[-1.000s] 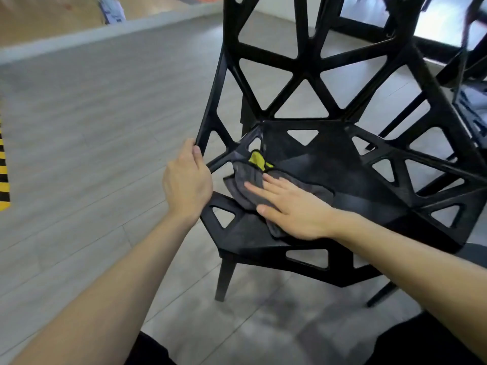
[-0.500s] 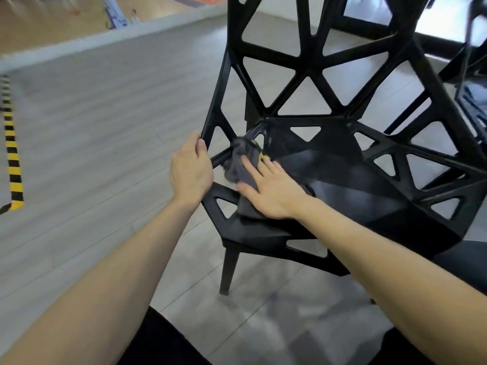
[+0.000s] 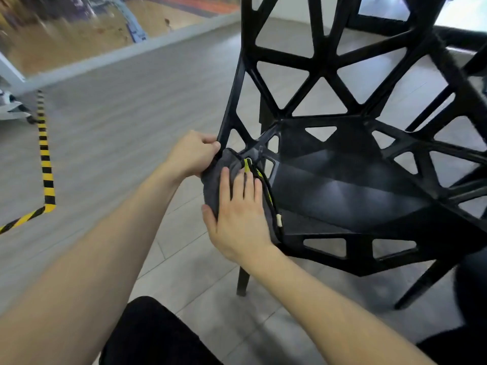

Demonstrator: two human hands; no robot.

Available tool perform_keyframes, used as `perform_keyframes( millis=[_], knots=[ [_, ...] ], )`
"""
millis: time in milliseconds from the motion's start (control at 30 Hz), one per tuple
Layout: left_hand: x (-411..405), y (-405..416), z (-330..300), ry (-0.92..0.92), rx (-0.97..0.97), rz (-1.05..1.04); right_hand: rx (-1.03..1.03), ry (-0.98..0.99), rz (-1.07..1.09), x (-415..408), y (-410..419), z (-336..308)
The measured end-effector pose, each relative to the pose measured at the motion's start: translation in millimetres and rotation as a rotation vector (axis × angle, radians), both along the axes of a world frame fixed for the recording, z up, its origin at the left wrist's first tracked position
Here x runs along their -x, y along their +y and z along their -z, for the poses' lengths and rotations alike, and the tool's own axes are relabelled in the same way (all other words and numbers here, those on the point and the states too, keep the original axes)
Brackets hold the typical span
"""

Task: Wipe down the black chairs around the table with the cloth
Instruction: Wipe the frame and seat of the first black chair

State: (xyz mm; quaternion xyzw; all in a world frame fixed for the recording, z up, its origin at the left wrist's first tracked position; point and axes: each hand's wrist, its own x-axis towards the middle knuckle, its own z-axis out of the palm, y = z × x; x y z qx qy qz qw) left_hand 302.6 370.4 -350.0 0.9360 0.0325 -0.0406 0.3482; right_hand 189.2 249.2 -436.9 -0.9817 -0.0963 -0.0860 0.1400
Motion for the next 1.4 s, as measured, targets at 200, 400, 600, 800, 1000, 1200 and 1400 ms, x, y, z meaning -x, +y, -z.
perform_keyframes(
  millis=[200,400,600,800,1000,1200,1400],
  knots=[
    [-2.2,0.3,-11.4,0.128,0.081,0.029,0.319,-0.112,-0.223,65.7,-131.8,33.6],
    [-3.3,1.4,-11.1,0.117,0.053,-0.007,0.109,-0.070,0.039,-1.5,14.7,13.5],
    [-0.7,-0.2,-10.2,0.151,0.137,-0.060,0.076,-0.181,-0.164,13.4,-32.7,22.0],
    [11.2,1.1,-1.1,0.140,0.245,-0.080,-0.154,-0.168,-0.435,42.3,-123.6,7.5],
    [74.1,14.0,31.1,0.176,0.456,-0.010,-0.169,-0.193,0.180,-105.0,-124.4,-78.8],
    [78.3,9.5,47.6,0.122,0.496,-0.069,0.070,-0.079,-0.064,-64.8,-51.8,-44.9],
    [79.4,8.9,46.6,0.152,0.539,-0.105,-0.362,-0.029,-0.055,-81.7,-99.1,-94.7]
  ],
)
